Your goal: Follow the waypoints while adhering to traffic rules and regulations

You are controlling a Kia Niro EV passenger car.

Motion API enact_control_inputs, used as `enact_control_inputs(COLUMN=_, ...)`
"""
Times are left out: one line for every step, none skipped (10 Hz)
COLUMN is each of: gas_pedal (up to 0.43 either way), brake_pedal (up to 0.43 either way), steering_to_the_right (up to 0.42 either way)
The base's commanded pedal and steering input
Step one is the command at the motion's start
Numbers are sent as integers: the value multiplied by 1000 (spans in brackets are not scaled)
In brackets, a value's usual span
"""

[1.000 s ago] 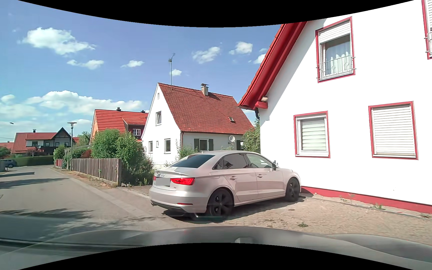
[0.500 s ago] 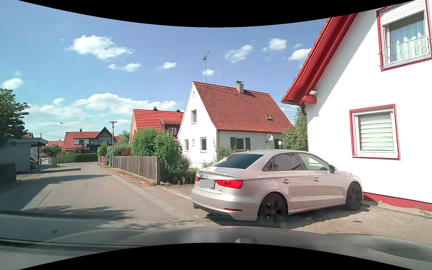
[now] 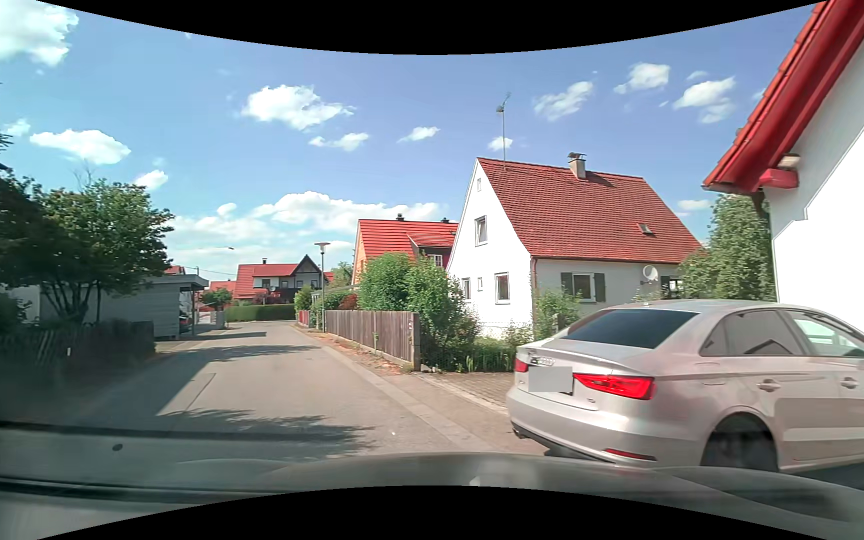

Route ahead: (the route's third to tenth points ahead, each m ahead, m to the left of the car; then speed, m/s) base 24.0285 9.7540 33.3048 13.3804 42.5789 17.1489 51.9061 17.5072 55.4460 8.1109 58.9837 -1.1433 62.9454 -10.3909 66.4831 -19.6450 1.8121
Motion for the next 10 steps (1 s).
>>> enact_control_inputs(gas_pedal=150, brake_pedal=0, steering_to_the_right=-942)
enact_control_inputs(gas_pedal=130, brake_pedal=0, steering_to_the_right=-916)
enact_control_inputs(gas_pedal=110, brake_pedal=0, steering_to_the_right=-873)
enact_control_inputs(gas_pedal=110, brake_pedal=0, steering_to_the_right=-823)
enact_control_inputs(gas_pedal=87, brake_pedal=0, steering_to_the_right=-778)
enact_control_inputs(gas_pedal=87, brake_pedal=0, steering_to_the_right=-742)
enact_control_inputs(gas_pedal=87, brake_pedal=0, steering_to_the_right=-686)
enact_control_inputs(gas_pedal=87, brake_pedal=0, steering_to_the_right=-645)
enact_control_inputs(gas_pedal=79, brake_pedal=0, steering_to_the_right=-596)
enact_control_inputs(gas_pedal=67, brake_pedal=0, steering_to_the_right=-539)
